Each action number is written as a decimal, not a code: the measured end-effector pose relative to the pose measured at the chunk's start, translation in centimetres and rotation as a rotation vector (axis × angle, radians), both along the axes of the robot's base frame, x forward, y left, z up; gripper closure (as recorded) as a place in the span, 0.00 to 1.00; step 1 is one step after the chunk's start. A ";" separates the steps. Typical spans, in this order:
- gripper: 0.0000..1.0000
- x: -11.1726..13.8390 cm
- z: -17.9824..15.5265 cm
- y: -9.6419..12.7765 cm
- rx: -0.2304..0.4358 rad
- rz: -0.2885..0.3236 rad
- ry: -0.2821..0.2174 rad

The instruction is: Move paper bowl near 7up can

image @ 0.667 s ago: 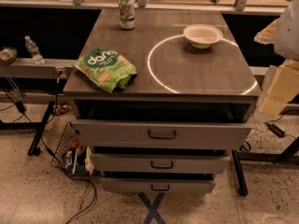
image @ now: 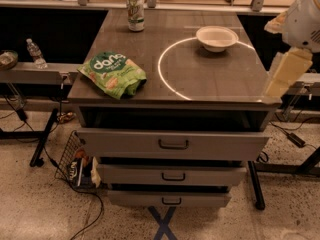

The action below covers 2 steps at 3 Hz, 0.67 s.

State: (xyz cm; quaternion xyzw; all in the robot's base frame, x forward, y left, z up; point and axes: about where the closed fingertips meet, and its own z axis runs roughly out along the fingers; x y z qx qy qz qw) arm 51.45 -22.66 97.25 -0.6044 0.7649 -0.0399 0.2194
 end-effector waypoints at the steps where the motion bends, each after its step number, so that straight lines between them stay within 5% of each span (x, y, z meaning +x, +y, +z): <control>1: 0.00 10.5 -1.4 -0.8 0.077 0.044 -0.093; 2: 0.00 17.1 -2.6 -0.2 0.125 0.059 -0.142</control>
Offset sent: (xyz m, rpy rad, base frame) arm 0.2546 -0.0049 -0.0151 0.1843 -0.2349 0.0700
